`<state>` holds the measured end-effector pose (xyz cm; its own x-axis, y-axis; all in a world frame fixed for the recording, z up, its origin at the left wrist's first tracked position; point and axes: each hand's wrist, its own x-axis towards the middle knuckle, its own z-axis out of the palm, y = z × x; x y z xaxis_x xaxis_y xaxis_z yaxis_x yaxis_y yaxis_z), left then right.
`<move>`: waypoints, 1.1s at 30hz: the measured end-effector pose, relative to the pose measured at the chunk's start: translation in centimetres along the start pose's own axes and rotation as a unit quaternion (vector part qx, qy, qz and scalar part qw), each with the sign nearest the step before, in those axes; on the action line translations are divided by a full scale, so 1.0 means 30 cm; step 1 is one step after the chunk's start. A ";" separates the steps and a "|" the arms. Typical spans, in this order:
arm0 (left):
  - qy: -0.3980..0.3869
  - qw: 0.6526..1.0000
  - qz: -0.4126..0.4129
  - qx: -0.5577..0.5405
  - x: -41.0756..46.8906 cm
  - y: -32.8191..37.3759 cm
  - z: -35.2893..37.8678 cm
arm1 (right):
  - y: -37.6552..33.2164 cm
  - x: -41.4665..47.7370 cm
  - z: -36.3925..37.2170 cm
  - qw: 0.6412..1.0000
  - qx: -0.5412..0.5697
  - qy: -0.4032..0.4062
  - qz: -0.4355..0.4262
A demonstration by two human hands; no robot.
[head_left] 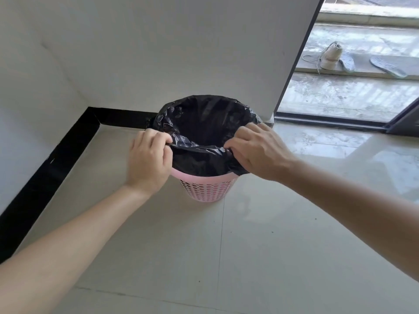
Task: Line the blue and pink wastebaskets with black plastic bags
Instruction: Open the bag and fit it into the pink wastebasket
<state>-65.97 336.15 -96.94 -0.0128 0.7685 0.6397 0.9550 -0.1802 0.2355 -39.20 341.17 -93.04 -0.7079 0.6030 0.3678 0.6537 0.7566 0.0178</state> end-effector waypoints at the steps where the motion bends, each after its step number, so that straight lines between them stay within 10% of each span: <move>1: 0.006 1.000 0.004 -0.018 -0.028 -0.007 0.001 | -0.001 -0.029 0.001 1.000 -0.001 0.008 -0.004; 14: -0.037 0.994 0.101 -0.012 -0.304 -0.026 0.084 | 0.088 -0.204 0.078 0.986 -0.085 0.113 -0.083; 22: -0.093 0.990 0.070 0.075 -0.290 0.046 0.099 | 0.118 -0.255 0.099 0.990 -0.027 -0.015 -0.139; 27: -0.062 0.994 0.078 0.044 -0.272 0.032 0.070 | 0.117 -0.246 0.098 0.998 -0.011 -0.062 -0.019; 33: 0.058 0.987 0.148 -0.012 -0.199 0.100 0.019 | 0.109 -0.209 0.096 0.959 0.112 0.073 0.248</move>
<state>-62.84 331.37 -100.48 0.2300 0.6049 0.7624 0.9152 -0.4009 0.0420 -33.41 340.59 -97.96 -0.2687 0.8734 0.4061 0.8146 0.4311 -0.3881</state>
